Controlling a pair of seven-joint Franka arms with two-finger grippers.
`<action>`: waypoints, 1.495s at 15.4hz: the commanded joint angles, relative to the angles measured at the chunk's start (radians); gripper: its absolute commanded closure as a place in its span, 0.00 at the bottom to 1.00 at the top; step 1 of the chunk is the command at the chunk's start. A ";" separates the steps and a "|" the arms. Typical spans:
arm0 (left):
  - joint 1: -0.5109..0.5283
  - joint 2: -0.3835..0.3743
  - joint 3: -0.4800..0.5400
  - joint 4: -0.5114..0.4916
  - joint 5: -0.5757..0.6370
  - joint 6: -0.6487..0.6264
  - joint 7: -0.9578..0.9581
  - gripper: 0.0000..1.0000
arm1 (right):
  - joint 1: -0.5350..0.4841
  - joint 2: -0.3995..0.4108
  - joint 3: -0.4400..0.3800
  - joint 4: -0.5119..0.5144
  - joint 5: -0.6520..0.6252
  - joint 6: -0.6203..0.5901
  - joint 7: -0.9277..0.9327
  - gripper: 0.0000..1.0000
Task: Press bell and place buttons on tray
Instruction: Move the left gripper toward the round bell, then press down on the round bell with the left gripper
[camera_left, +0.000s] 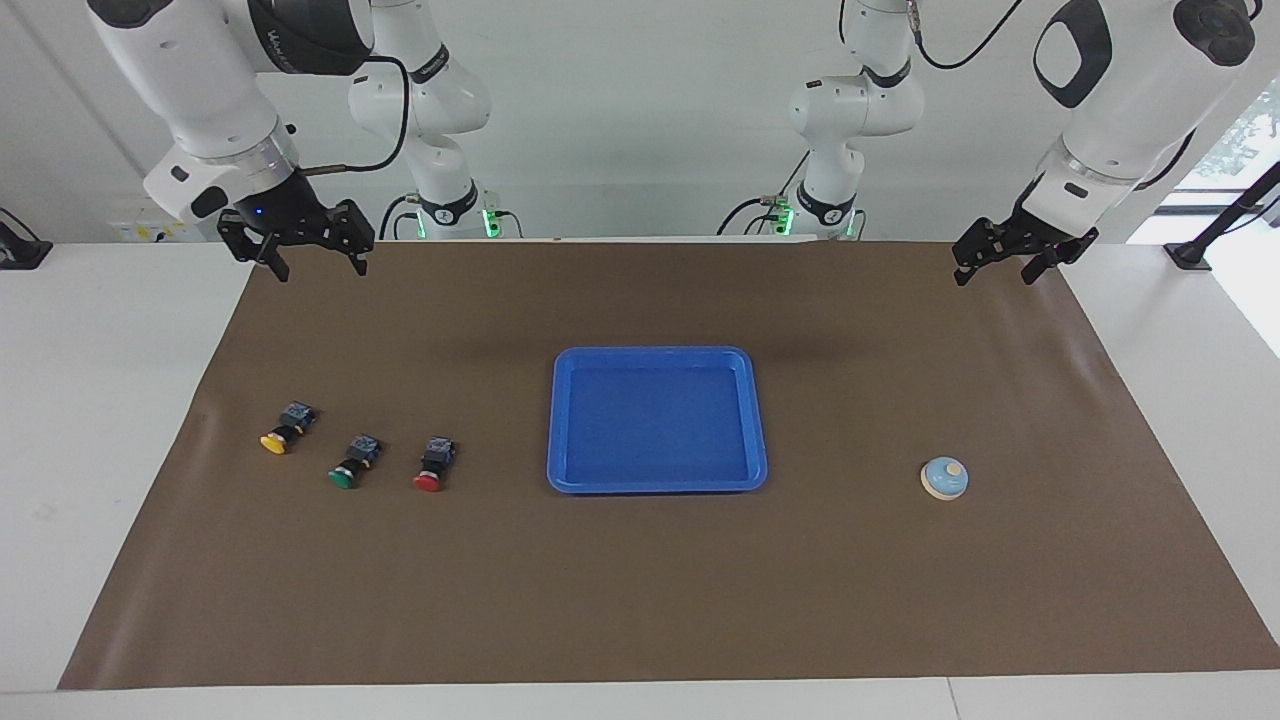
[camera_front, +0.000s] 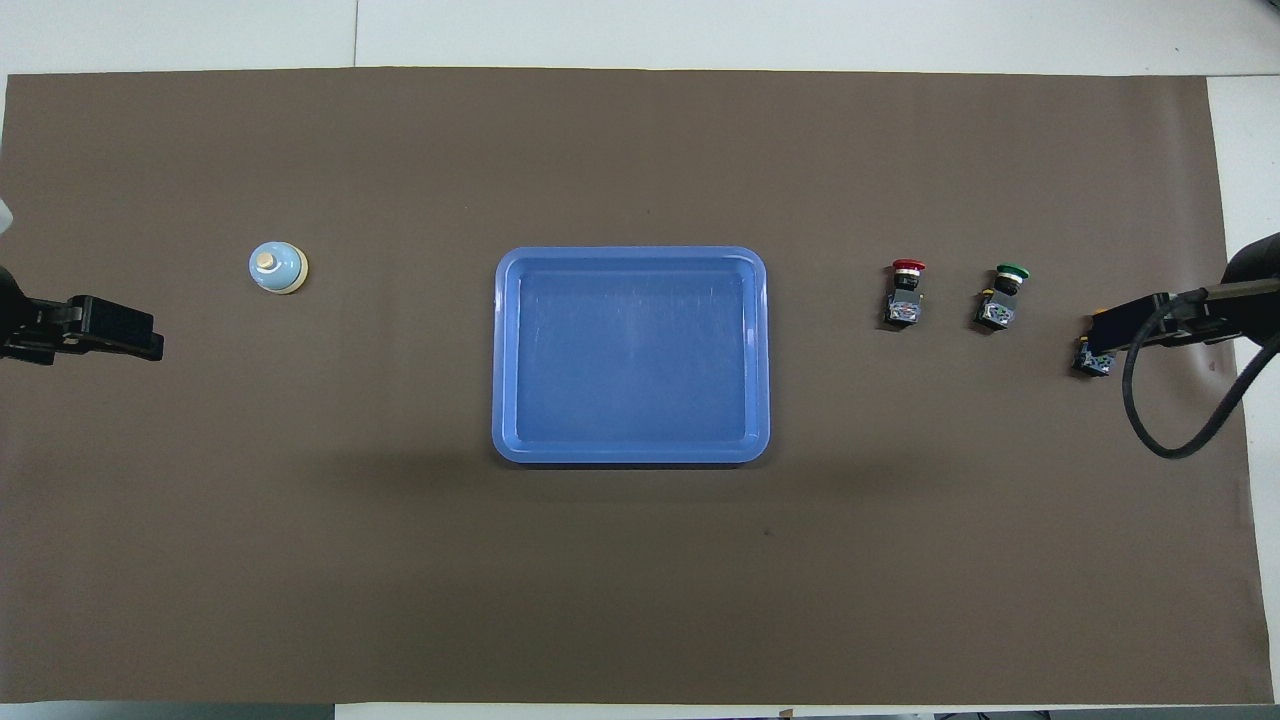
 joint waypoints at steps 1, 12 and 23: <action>-0.014 -0.016 0.003 -0.009 0.007 0.009 -0.008 0.00 | 0.003 -0.015 -0.004 -0.012 -0.011 0.006 -0.021 0.00; -0.002 0.085 0.003 -0.075 0.007 0.290 -0.010 1.00 | 0.003 -0.015 -0.004 -0.012 -0.011 0.006 -0.021 0.00; 0.002 0.415 0.011 -0.060 0.007 0.642 -0.013 1.00 | 0.003 -0.015 -0.004 -0.012 -0.011 0.006 -0.021 0.00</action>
